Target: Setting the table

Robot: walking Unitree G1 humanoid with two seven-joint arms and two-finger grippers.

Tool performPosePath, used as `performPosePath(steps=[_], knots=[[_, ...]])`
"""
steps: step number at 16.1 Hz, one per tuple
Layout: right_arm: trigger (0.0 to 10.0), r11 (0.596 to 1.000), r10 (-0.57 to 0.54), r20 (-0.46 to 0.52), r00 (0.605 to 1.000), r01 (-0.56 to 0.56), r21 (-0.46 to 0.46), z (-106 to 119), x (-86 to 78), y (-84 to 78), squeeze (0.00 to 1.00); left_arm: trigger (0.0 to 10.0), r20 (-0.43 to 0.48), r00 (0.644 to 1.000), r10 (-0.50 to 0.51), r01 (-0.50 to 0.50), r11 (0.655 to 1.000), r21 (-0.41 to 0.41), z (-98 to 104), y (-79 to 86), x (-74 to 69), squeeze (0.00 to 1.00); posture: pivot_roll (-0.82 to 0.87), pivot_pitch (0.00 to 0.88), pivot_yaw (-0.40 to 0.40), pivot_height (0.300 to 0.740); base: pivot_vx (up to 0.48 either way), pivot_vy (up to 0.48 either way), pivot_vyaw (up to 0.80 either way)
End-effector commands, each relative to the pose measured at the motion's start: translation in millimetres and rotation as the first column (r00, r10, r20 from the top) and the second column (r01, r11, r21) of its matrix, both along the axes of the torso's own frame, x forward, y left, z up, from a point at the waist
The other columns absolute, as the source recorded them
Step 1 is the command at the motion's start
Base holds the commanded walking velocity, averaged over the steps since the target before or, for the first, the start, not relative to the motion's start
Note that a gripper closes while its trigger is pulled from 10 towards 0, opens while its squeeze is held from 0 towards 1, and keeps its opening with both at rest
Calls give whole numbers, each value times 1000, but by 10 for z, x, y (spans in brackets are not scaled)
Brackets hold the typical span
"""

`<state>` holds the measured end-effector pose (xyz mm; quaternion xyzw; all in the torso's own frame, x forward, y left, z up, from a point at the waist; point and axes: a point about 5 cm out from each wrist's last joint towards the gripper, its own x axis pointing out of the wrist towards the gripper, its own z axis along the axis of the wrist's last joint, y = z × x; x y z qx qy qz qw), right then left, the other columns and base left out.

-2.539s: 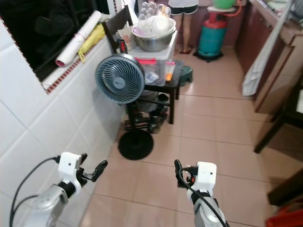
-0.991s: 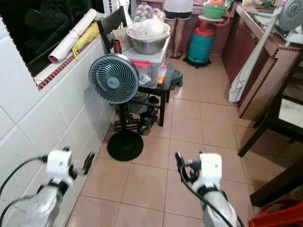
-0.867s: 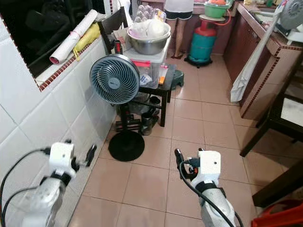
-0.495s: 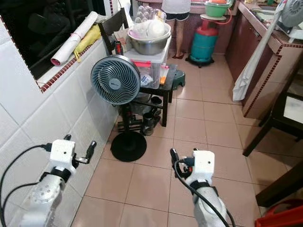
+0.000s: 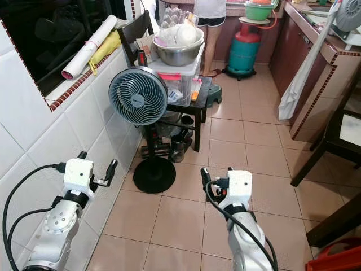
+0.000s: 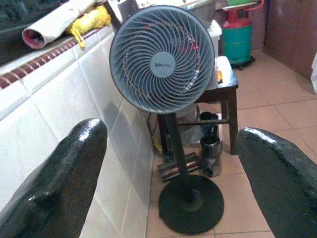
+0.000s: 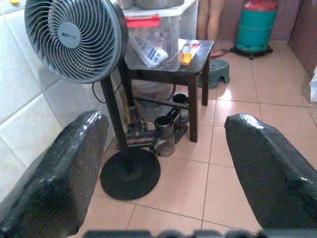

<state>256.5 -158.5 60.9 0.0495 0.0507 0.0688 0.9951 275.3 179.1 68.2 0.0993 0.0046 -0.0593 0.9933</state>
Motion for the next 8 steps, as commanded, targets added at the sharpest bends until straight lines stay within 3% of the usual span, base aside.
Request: performPosePath(steps=[1, 4, 8], knots=[[10000, 1000, 1, 2, 1000, -1, 6, -3, 8, -19, 0, 10000, 2, 1000, 5, -5, 1000, 5, -2, -2, 6, 0, 58, 0, 3, 740, 0, 0, 0], [10000, 1000, 13, -4, 1000, -13, 4, -26, -17, -8, 0, 10000, 1, 1000, 11, -11, 1000, 2, -19, -11, -9, 0, 63, 0, -7, 740, 0, 0, 0], [10000, 1000, 12, -39, 999, -13, -2, -96, -195, -7, 0, 10000, -59, 997, 45, -47, 998, -30, -141, 61, -154, 0, 47, 0, -14, 740, 0, 0, 0]])
